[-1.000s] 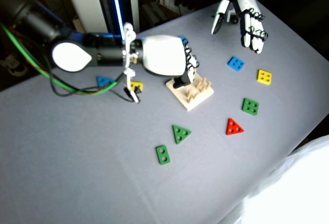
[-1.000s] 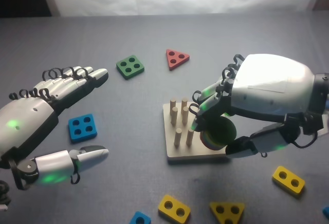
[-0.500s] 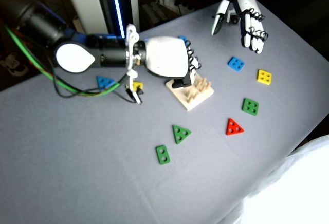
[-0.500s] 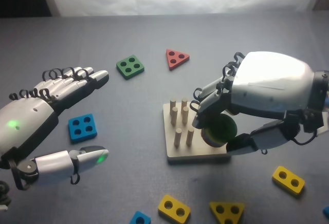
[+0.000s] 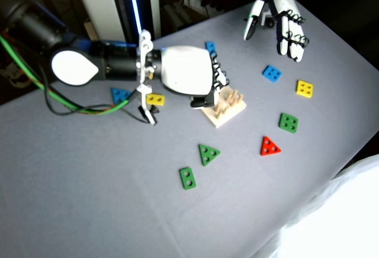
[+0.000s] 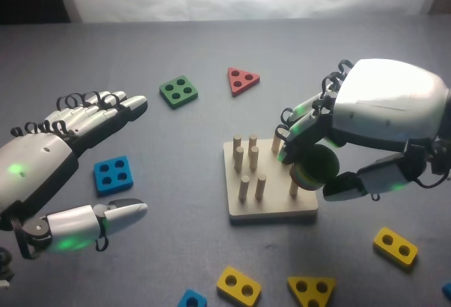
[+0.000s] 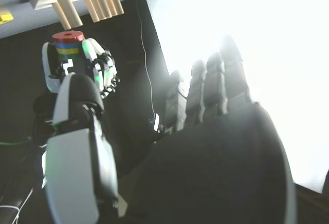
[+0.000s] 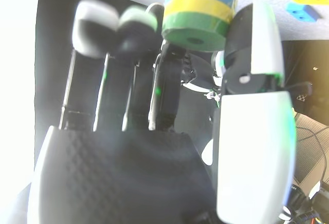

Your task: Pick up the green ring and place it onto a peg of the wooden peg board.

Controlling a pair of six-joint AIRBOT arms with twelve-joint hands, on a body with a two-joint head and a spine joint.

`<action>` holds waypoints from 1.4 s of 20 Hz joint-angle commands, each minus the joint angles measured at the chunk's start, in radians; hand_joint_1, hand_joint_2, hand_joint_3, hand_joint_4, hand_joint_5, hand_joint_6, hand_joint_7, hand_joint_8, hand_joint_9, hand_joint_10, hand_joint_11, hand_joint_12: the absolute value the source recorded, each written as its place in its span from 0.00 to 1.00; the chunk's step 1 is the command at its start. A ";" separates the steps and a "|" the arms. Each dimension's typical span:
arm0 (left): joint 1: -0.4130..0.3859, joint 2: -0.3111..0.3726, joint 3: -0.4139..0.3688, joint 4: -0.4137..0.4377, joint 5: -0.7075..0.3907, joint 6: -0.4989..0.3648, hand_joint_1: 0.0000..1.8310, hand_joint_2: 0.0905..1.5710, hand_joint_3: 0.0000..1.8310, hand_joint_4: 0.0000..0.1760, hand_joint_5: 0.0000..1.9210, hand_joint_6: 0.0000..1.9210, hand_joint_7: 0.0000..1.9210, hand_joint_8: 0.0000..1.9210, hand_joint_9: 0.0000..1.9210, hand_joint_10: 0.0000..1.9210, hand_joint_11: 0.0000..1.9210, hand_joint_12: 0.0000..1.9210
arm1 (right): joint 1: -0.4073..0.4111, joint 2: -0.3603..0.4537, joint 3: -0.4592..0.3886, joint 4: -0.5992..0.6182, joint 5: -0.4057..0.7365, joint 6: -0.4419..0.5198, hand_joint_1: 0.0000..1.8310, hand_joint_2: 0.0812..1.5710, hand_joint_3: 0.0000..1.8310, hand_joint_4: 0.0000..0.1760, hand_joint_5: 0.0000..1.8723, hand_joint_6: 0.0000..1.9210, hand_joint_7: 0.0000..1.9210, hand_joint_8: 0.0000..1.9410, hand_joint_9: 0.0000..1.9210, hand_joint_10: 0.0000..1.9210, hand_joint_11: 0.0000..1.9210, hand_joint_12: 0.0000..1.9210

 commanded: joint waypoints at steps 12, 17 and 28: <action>-0.010 -0.001 0.002 0.019 -0.130 -0.011 0.40 0.67 0.00 0.52 0.08 0.00 0.05 0.00 0.01 0.00 0.00 0.18 | 0.014 -0.054 0.022 0.005 0.056 0.002 0.70 0.68 0.00 0.00 0.57 0.36 0.51 0.60 0.54 0.59 0.53 0.72; -0.010 -0.002 0.002 0.019 -0.130 -0.013 0.39 0.67 0.00 0.48 0.09 0.00 0.05 0.00 0.02 0.00 0.00 0.22 | 0.018 -0.075 0.037 0.003 0.035 0.002 0.69 0.67 0.00 0.00 0.61 0.32 0.53 0.54 0.59 0.64 0.59 0.77; -0.009 -0.001 0.000 0.019 -0.134 -0.016 0.41 0.67 0.00 0.50 0.08 0.00 0.04 0.00 0.01 0.00 0.00 0.17 | 0.018 -0.055 -0.010 0.027 0.090 0.002 0.61 0.62 0.00 0.00 0.42 0.01 0.32 0.18 0.36 0.49 0.36 0.69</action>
